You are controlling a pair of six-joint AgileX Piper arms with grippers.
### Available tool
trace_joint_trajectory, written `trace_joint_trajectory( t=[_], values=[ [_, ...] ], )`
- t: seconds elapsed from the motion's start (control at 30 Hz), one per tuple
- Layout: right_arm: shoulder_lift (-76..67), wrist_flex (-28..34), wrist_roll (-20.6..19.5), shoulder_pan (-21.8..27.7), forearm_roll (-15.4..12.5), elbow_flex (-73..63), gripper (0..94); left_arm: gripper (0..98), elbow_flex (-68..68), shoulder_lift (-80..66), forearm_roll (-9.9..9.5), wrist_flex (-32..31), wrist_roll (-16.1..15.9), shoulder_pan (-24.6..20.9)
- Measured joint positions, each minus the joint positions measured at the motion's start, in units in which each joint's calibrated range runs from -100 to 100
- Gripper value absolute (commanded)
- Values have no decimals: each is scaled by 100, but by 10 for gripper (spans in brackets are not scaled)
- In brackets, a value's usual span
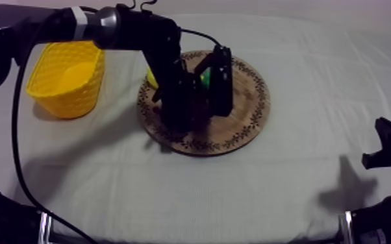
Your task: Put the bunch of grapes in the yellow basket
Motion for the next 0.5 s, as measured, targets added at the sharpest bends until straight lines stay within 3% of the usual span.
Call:
trace_joint_trajectory(
  t=[0.27, 0.5],
  values=[
    [0, -6, 6, 0, 0, 0, 3, 489, 18, -11, 0, -32, 14, 4],
    [0, -6, -13, 0, 0, 0, 3, 432, 201, -152, 0, -217, 33, 12]
  ],
)
